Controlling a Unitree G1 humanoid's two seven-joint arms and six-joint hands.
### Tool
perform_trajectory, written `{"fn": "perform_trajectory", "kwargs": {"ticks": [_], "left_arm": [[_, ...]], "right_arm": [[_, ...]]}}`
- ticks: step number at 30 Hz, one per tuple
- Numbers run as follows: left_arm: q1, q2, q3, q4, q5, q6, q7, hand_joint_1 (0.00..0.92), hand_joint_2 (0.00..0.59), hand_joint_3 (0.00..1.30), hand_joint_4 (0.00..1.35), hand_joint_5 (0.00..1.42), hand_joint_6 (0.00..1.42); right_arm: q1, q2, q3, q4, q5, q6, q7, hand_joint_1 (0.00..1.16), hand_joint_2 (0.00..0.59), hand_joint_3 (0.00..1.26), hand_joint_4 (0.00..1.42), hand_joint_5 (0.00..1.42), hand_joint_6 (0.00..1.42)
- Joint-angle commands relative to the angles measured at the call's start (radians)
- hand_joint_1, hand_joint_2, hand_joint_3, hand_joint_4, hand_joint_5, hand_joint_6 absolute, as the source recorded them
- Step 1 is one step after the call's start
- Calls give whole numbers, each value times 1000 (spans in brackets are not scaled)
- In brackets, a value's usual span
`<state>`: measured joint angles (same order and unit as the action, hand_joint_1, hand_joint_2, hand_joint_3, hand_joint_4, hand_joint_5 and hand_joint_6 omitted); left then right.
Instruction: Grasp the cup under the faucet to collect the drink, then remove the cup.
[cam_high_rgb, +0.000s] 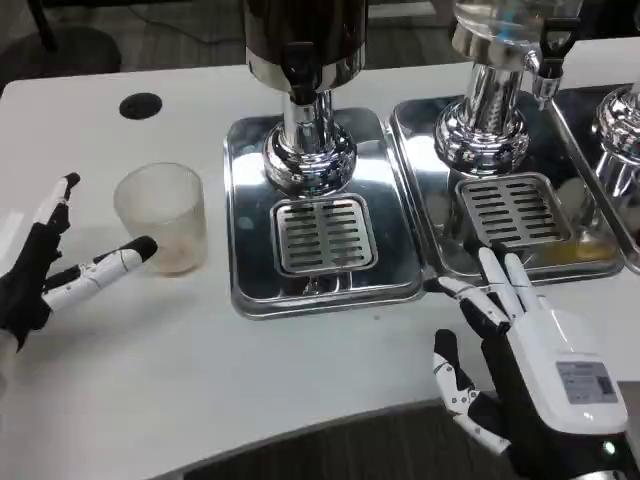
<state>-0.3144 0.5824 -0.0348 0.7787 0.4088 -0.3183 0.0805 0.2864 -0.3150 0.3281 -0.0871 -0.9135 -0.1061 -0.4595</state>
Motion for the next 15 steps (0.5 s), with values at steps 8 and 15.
{"fn": "perform_trajectory", "kwargs": {"ticks": [8,15], "left_arm": [[-161,-16,-106,209,33,-58,26,176,50,0,0,174,347],[-230,-39,-159,311,56,-84,45,185,53,0,8,211,374]], "right_arm": [[-11,1,5,-6,8,-12,6,443,572,311,32,2,189],[-15,-3,1,-6,18,-18,8,464,562,318,42,4,205]]}}
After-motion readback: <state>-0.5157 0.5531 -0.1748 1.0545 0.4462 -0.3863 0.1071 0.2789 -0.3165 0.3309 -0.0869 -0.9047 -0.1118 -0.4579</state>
